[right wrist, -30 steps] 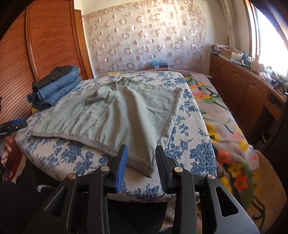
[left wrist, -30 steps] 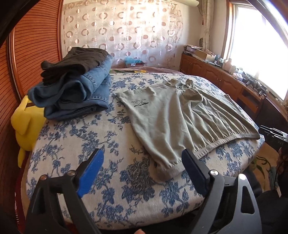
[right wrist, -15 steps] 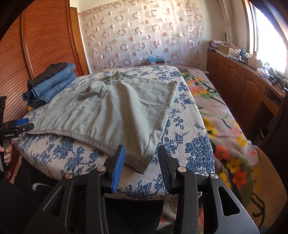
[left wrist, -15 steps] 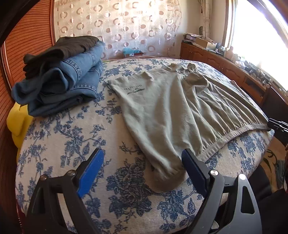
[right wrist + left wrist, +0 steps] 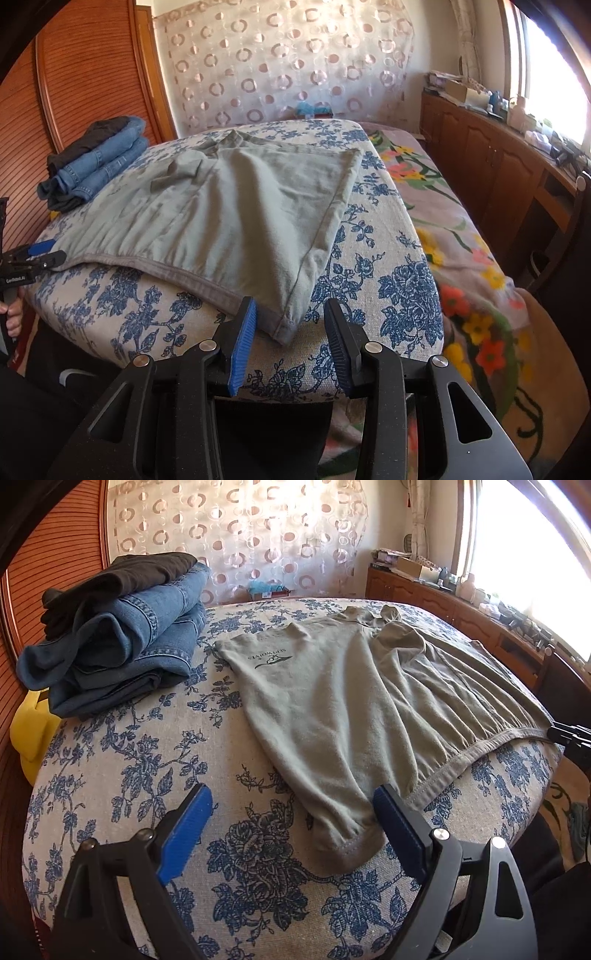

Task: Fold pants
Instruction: 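Grasp the waistband edge of the shorts with the right gripper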

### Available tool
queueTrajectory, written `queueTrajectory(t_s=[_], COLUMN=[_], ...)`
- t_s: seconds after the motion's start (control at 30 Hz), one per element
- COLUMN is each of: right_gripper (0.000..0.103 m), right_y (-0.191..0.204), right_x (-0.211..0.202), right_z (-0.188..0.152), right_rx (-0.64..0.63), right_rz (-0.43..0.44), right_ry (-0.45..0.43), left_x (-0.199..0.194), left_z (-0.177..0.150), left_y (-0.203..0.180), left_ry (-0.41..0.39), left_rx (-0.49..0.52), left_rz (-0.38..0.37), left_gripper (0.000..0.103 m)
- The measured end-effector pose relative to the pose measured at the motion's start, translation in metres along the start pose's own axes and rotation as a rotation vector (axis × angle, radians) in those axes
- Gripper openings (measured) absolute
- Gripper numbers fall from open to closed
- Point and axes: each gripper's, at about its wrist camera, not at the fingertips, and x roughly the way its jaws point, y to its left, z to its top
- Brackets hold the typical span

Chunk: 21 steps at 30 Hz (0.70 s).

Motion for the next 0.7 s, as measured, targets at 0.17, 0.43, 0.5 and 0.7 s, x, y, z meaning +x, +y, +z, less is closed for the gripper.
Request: queueTrajectory(t_s=[0.17, 0.43, 0.5, 0.7], right_gripper=[0.017, 0.007, 0.007, 0.006], right_y=[0.005, 0.012, 0.017, 0.042], right_x=[0.001, -0.001, 0.0, 0.004], right_z=[0.001, 0.021, 0.028, 0.05], right_rx=[-0.021, -0.037, -0.043, -0.086], right_rz=[0.031, 0.078, 0.096, 0.153], right_ry=[0.003, -0.037, -0.049, -0.078], left_x=[-0.001, -0.002, -0.003, -0.013], left_z=[-0.001, 0.002, 0.002, 0.003], left_y=[0.0, 0.004, 0.005, 0.005], left_ry=[0.001, 0.018, 0.017, -0.008], left_rx=[-0.004, -0.032, -0.039, -0.038], left_rz=[0.003, 0.01, 0.011, 0.011], left_gripper=[0.09, 0.09, 0.09, 0.09])
